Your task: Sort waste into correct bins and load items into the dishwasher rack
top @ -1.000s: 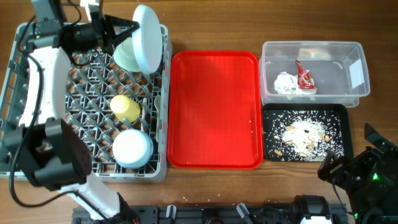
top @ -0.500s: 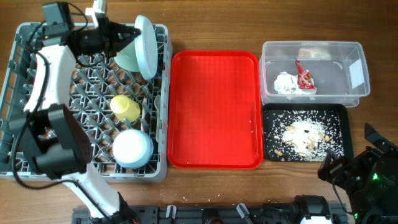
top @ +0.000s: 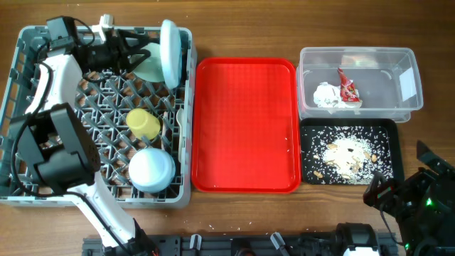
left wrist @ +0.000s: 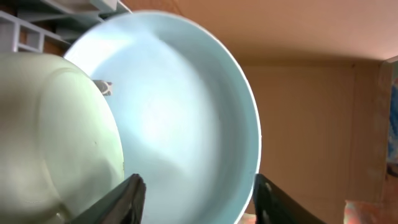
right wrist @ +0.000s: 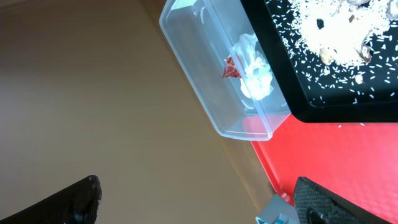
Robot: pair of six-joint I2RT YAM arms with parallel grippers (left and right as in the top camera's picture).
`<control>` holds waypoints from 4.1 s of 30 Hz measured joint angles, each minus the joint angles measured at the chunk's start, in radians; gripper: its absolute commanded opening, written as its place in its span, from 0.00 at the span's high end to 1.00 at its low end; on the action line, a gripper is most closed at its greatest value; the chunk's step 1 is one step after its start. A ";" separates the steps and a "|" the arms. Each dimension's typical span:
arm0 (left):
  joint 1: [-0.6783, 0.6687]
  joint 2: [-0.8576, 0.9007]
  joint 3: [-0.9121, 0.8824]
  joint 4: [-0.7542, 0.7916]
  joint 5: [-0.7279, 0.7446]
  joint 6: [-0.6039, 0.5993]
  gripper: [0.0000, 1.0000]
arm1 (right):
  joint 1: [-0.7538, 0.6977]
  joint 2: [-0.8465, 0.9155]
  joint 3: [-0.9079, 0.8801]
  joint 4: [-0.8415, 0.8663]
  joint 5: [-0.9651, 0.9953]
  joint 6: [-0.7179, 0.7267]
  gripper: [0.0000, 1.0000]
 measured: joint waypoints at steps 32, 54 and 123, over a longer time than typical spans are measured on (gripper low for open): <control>-0.185 -0.589 0.011 -0.438 -0.658 -0.060 0.00 | 0.000 0.000 0.000 0.000 0.000 0.000 0.00; -0.185 -0.589 0.011 -0.441 -0.662 -0.060 0.00 | 0.037 -0.026 -0.002 0.914 -0.075 -1.190 0.00; -0.209 -0.607 0.008 -0.441 -0.692 -0.060 0.00 | 0.079 -0.492 -1.099 1.197 -0.255 -2.299 0.00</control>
